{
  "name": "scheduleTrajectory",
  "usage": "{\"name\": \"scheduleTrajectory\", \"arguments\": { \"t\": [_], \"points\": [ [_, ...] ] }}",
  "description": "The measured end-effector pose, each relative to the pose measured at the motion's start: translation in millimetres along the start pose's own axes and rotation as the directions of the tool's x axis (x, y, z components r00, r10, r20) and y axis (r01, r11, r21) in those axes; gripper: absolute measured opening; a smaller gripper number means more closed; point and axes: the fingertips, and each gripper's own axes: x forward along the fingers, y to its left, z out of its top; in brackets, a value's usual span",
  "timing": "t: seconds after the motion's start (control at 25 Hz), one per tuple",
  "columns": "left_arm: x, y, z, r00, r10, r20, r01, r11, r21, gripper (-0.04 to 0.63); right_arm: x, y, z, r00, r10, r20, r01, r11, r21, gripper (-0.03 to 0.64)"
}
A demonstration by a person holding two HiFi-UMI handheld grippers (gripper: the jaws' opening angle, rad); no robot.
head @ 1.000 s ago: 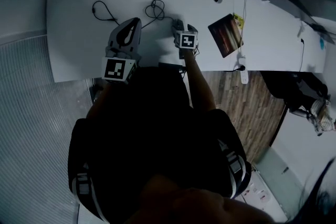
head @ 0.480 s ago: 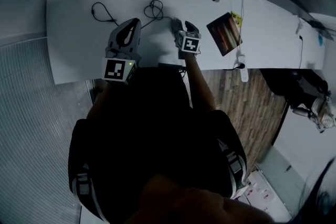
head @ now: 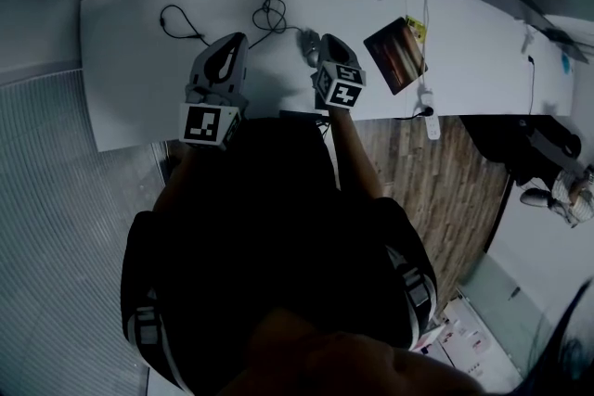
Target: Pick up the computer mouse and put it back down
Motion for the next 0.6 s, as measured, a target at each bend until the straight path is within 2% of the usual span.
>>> {"name": "scheduleTrajectory", "arguments": {
  "t": [0.24, 0.6],
  "points": [
    [-2.7, -2.4, 1.2, 1.0, -0.008, 0.001, 0.008, 1.0, 0.002, 0.012, -32.5, 13.5, 31.5, 0.993, 0.024, 0.115, -0.028, 0.999, 0.037, 0.002],
    [-6.4, -2.9, -4.1, 0.999, -0.032, -0.008, 0.032, 0.999, 0.028, 0.012, -90.5, 38.2, 72.5, 0.958, 0.045, 0.284, -0.063, 0.996, 0.056, 0.002]
  ]
}}
